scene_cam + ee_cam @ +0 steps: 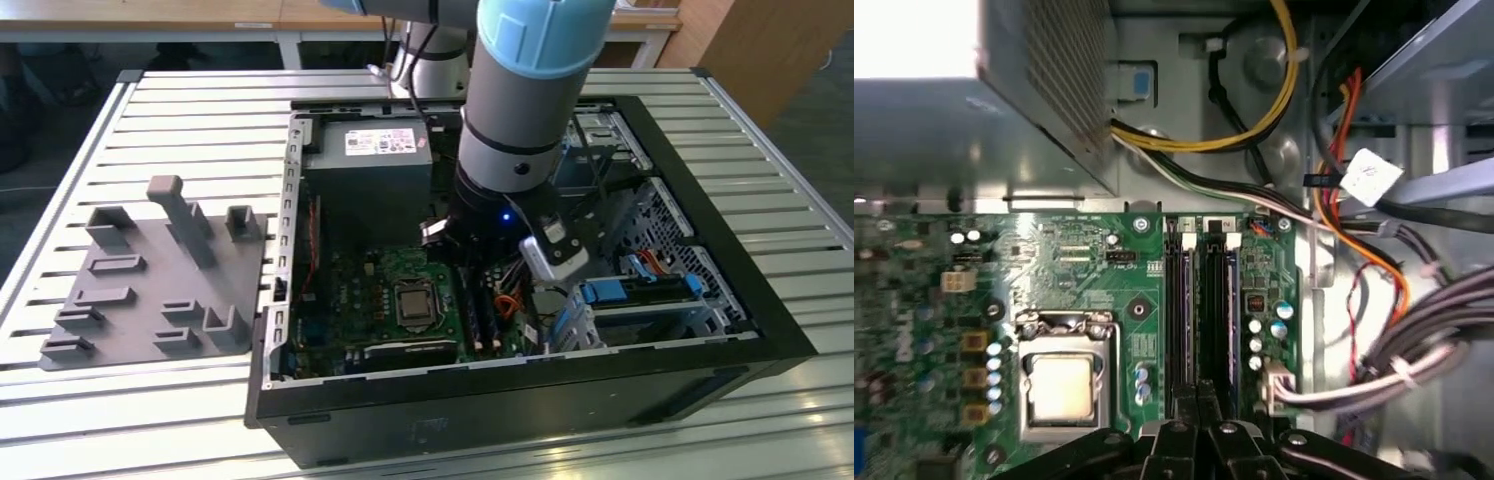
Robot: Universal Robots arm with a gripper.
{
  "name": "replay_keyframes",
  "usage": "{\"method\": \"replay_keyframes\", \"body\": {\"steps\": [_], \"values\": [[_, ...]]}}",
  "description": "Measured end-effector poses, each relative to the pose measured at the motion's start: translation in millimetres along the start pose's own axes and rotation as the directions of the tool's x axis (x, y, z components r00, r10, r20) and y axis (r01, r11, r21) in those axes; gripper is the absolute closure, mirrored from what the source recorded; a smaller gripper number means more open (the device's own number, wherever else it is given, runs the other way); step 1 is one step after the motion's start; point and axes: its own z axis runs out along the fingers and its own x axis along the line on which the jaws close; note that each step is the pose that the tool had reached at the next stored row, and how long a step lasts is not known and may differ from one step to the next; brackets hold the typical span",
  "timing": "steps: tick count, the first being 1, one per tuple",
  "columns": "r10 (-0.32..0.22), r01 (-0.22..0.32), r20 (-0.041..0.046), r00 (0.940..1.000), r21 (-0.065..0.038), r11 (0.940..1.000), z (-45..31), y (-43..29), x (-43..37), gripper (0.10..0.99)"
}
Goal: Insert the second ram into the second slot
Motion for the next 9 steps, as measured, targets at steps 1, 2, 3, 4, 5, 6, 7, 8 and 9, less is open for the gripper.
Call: {"method": "replay_keyframes", "body": {"steps": [1,2,3,4,5,6,7,8,9], "values": [[0.000,0.000,0.0001,1.0000,0.000,1.0000,-4.0,0.1,0.0,0.965],[0.000,0.000,0.0000,1.0000,0.000,1.0000,-6.0,0.2,0.0,0.965],[0.000,0.000,-0.0001,1.0000,0.000,1.0000,-6.8,0.2,0.1,0.965],[0.000,0.000,0.0000,1.0000,0.000,1.0000,-6.8,0.2,0.1,0.965],[0.000,0.000,0.0000,1.0000,0.000,1.0000,-6.8,0.2,0.0,0.965],[0.000,0.000,-0.0002,1.0000,0.000,1.0000,-7.0,0.2,0.1,0.965],[0.000,0.000,-0.0002,1.0000,0.000,1.0000,-7.0,0.2,0.1,0.965],[0.000,0.000,-0.0002,1.0000,0.000,1.0000,-7.0,0.2,0.1,0.965],[0.000,0.000,-0.0003,1.0000,0.000,1.0000,-7.0,0.2,0.1,0.965]]}}
